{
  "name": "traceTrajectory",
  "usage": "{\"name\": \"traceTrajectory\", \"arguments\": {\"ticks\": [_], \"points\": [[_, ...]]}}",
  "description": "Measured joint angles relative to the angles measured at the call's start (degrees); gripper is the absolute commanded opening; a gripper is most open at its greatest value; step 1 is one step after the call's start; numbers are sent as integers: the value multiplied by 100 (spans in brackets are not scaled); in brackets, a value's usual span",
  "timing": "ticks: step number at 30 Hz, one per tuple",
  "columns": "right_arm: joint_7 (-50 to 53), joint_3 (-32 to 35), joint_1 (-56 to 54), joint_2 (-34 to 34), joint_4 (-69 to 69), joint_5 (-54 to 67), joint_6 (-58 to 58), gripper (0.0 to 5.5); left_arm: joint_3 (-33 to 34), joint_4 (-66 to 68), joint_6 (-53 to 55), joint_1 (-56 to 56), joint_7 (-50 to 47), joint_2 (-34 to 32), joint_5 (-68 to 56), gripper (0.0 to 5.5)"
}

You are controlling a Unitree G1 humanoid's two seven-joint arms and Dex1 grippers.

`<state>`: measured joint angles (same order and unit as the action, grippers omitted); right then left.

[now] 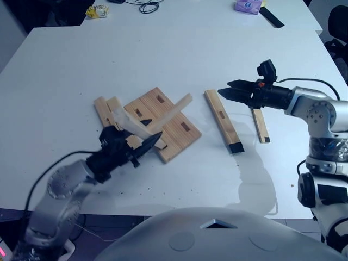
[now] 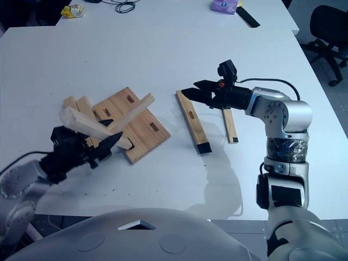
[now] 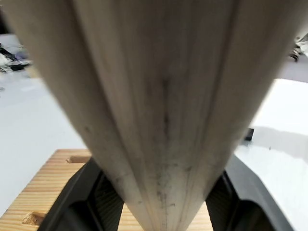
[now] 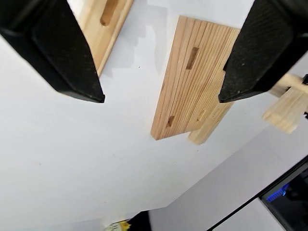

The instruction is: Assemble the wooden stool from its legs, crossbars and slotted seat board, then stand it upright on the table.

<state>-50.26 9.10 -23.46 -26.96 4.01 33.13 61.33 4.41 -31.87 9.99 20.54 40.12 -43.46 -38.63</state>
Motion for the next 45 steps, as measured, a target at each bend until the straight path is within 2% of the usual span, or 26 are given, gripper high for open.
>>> {"name": "traceTrajectory", "arguments": {"ticks": [12,24,45], "points": [[825,236,450,223,486,467,213,437,-263,706,488,-986,899,-118,-106,204],[1329,481,749,351,718,734,207,437,-699,97,-88,-473,33,125,1024,204],[1737,451,1035,512,953,973,210,437,-818,241,-87,-583,-17,156,882,204]]}}
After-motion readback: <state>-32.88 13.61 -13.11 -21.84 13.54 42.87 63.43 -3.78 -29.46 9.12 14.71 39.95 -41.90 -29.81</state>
